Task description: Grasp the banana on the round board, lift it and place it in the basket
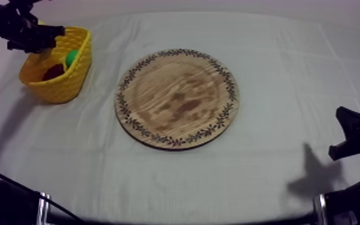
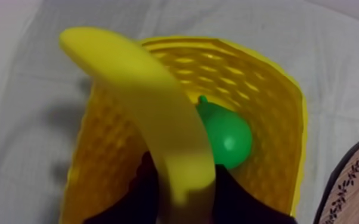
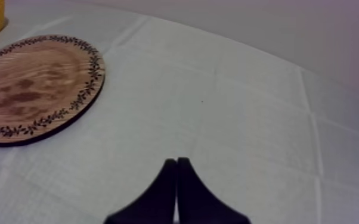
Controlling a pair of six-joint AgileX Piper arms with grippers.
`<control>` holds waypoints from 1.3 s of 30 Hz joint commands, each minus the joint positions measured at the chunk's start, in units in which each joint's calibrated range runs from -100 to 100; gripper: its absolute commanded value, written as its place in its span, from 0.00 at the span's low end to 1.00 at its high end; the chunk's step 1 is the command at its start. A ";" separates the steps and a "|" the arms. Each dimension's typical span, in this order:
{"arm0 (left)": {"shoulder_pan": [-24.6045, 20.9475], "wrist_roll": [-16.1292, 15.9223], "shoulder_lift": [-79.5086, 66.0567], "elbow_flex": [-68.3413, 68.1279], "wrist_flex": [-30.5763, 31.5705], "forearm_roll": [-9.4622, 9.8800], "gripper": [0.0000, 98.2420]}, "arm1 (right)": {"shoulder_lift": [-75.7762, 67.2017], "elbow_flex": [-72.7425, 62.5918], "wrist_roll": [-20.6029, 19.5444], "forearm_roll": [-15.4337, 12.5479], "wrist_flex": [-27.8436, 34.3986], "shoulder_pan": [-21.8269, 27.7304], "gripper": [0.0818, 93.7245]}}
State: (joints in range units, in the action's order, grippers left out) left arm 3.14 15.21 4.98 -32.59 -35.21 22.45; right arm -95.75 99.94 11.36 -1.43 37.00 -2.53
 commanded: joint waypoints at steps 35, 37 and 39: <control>-0.33 0.68 -25.20 -16.53 5.34 -1.49 0.06 | 0.00 -0.05 0.00 -0.01 0.02 0.00 0.00; -0.17 0.40 -29.77 -20.28 6.19 -1.51 0.03 | 0.00 -0.05 0.00 -0.01 0.02 0.00 0.00; -0.04 0.18 -34.58 -24.03 6.60 -1.66 0.02 | 0.00 -0.05 0.00 -0.01 0.02 0.00 0.00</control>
State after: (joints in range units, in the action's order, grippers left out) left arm 3.04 15.45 -23.09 -52.31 -28.71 20.89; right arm -95.75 99.94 11.36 -1.43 37.00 -2.53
